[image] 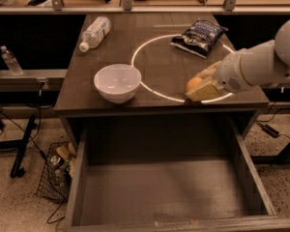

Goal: Pick orange from top drawer and place on counter

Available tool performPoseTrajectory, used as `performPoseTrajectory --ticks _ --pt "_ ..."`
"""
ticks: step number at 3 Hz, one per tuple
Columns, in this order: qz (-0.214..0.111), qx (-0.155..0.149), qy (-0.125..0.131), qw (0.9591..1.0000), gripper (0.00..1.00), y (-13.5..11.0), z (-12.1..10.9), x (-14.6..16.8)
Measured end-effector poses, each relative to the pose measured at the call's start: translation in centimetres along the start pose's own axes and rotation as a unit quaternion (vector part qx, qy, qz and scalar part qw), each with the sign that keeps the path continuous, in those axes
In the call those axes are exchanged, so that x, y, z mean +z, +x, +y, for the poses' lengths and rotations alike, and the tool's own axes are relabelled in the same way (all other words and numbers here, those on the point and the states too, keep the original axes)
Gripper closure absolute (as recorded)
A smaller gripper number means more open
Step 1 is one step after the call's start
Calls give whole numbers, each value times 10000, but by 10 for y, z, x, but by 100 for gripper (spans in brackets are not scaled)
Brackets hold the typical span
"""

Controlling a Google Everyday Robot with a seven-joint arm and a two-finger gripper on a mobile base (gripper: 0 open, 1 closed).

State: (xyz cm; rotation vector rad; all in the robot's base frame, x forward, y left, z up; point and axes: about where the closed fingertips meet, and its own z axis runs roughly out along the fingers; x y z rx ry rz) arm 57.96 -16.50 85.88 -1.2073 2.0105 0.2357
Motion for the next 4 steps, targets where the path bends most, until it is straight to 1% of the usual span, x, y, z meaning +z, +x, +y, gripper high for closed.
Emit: performPoseTrajectory --ticks 1,2,3,4 --pt "-226 -84 43 9997 100 -14 -20 25" --pt "-328 -116 101 9993 84 -20 -34 37" --pt "-301 -90 52 9995 61 -15 -40 46" --pt "-240 -86 -44 9997 28 -10 -38 52"
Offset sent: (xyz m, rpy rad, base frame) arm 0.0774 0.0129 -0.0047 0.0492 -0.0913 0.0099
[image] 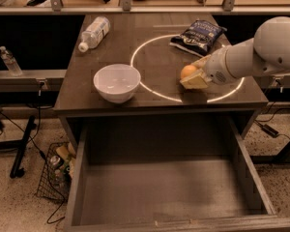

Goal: Pick orange from top drawer and place on counter

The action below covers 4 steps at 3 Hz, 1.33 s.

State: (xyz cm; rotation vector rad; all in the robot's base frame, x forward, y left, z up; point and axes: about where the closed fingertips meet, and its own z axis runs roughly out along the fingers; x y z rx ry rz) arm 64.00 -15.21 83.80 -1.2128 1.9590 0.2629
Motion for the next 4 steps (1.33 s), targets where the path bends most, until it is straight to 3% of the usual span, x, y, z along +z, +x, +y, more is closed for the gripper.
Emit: performPoseTrajectory --ticks 1,2,4 --pt "0 0 0 10000 6 0 0 0" --pt "84 -9 -139 9999 0 2 8 8" --pt "83 -9 -140 9999 0 -2 7 5"
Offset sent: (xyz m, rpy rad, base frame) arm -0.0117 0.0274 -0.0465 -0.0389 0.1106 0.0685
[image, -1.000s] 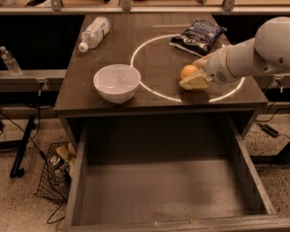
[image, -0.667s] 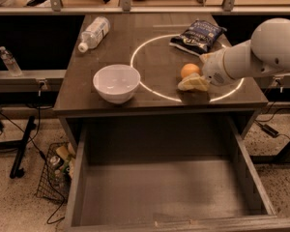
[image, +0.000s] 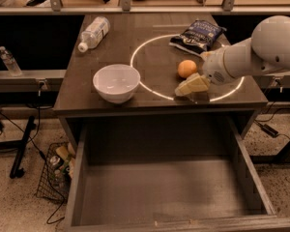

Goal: Pick orange from top drawer and place on counter

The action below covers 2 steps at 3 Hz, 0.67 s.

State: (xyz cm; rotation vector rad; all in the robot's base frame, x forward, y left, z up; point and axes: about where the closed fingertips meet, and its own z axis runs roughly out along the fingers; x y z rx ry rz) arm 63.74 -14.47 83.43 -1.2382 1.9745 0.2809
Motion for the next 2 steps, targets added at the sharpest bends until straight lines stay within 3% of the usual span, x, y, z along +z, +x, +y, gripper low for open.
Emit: performPoseTrajectory --ticks 1,2 --pt "0 0 0 10000 0 0 0 -1" --pt "0 0 0 10000 16 0 0 -1"
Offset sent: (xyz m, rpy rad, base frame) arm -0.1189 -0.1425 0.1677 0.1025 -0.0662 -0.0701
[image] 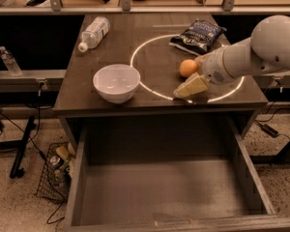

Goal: Pick orange from top drawer and place on counter

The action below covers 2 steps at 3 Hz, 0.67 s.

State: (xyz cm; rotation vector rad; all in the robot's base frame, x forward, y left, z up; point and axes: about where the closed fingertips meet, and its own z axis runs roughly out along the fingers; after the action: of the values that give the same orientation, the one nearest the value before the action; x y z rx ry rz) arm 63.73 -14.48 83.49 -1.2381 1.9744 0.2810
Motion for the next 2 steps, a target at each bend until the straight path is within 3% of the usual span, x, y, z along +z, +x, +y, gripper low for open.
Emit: performPoseTrajectory --ticks 1,2 --pt "0 0 0 10000 34 0 0 0" --pt "0 0 0 10000 34 0 0 0"
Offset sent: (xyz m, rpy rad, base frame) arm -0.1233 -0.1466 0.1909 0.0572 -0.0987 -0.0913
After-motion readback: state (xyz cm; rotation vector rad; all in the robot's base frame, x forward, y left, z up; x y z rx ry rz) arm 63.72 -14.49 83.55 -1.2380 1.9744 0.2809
